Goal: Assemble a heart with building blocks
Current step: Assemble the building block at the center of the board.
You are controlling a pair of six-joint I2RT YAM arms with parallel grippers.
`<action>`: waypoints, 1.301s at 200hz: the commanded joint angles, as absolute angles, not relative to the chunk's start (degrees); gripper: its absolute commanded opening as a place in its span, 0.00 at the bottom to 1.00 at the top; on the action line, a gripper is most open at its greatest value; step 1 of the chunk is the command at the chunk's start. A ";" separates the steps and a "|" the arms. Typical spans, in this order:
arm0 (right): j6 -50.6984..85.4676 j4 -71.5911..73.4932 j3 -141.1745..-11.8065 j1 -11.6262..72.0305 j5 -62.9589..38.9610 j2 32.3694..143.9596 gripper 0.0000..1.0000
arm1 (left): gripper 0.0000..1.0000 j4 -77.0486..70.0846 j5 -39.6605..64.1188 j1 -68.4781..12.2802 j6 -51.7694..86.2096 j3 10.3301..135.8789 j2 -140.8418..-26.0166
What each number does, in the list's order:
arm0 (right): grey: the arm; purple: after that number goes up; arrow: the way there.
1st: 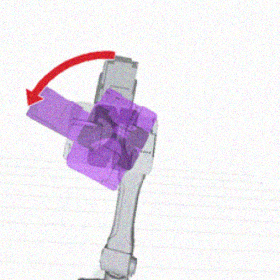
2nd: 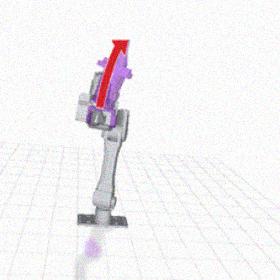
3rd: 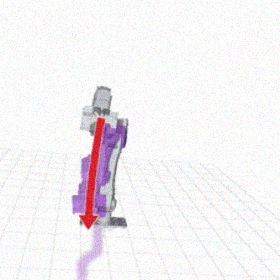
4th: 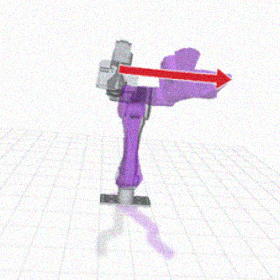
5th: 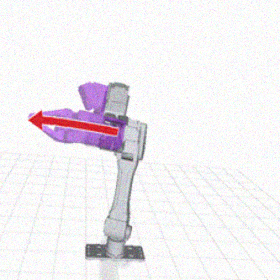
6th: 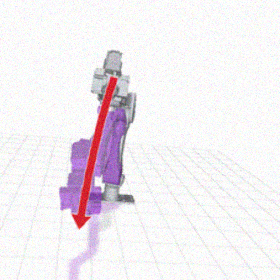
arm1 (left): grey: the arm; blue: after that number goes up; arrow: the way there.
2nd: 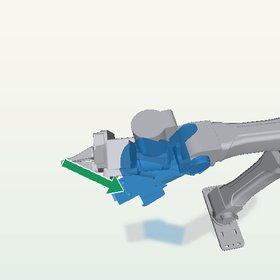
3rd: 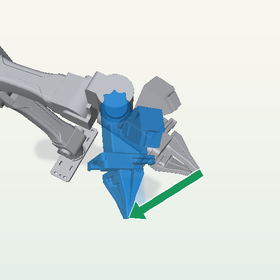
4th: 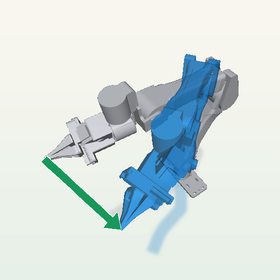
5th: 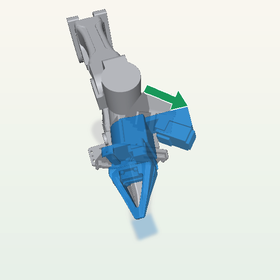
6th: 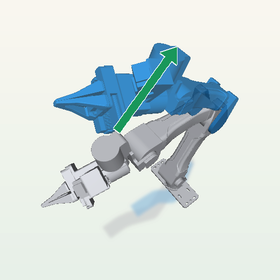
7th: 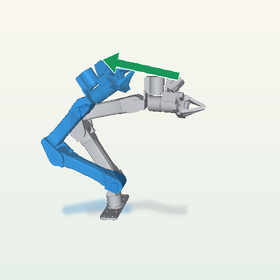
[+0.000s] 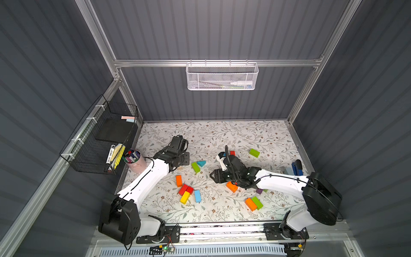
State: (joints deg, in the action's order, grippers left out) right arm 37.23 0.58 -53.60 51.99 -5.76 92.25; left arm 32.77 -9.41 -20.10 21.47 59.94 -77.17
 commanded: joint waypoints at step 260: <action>46.14 0.93 -76.90 51.33 -4.03 119.85 0.11 | 0.23 16.70 4.75 -19.95 33.05 49.07 -92.59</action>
